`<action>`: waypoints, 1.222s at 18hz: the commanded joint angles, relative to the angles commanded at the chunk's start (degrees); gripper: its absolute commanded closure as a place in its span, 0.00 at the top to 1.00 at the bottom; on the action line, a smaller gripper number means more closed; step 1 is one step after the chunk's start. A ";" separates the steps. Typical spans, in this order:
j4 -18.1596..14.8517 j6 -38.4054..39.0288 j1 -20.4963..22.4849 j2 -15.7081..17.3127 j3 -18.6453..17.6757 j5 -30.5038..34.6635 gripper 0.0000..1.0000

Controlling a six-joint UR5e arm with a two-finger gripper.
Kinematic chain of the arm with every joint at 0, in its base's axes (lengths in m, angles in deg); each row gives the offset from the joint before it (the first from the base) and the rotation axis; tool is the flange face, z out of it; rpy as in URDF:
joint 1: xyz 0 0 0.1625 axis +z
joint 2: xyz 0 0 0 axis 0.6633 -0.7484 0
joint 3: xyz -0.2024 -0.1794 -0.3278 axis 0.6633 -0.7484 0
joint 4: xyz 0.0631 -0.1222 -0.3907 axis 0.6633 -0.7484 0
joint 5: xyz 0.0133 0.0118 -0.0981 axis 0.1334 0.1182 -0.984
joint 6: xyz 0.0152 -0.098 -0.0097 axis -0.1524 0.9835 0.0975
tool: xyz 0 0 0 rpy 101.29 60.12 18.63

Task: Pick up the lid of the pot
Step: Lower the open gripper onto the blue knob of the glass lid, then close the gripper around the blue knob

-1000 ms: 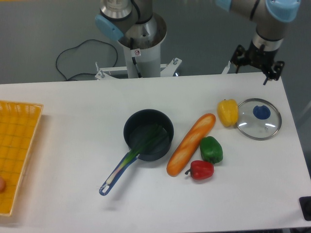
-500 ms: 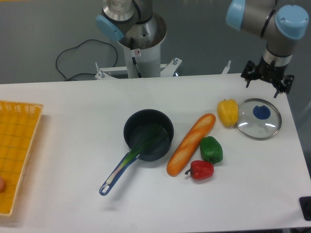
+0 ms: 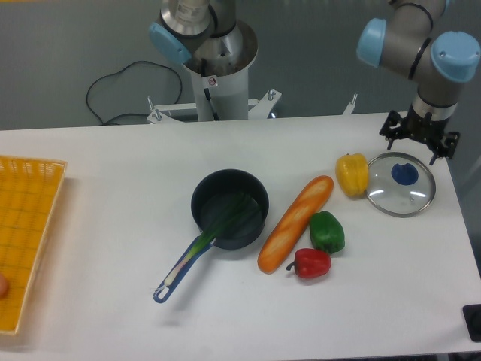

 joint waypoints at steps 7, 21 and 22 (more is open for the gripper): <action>0.97 0.17 -0.09 -2.82 1.15 -0.09 1.00; 2.73 1.76 -0.62 -4.75 0.36 -0.35 1.00; 2.73 1.76 -0.62 -4.84 0.27 -0.26 1.00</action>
